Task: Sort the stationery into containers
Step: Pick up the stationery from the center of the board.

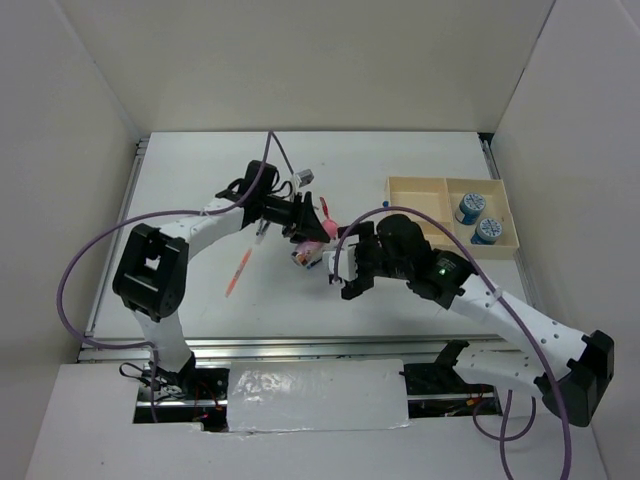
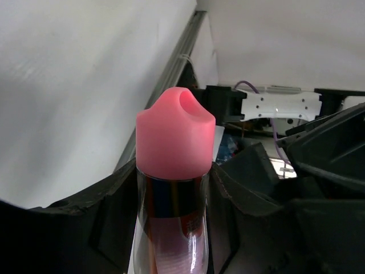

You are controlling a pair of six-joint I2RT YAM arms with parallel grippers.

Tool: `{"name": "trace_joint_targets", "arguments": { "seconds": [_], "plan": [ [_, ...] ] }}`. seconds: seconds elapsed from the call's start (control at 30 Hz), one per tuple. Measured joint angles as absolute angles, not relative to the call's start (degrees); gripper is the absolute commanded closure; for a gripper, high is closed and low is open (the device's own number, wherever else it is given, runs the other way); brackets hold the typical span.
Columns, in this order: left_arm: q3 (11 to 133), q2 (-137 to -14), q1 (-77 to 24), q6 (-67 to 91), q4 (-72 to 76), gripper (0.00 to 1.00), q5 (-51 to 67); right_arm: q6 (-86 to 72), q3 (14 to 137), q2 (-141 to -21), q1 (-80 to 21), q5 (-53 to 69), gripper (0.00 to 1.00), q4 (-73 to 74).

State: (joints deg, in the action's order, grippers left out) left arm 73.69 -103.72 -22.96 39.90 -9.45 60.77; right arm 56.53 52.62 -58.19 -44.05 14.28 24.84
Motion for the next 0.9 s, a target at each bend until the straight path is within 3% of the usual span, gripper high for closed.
{"name": "trace_joint_targets", "arguments": {
  "seconds": [0.53,0.9],
  "plan": [
    [72.42,-103.66,-28.36,46.70,-4.47,0.89,65.25,75.33,45.19,-57.30,-52.16,14.63,0.02,15.57],
    [72.60,-104.31,-29.82,46.72,-4.60,0.89,65.23,80.68,43.00,-58.59,-52.73,15.73,0.17,11.33]
  ]
}}
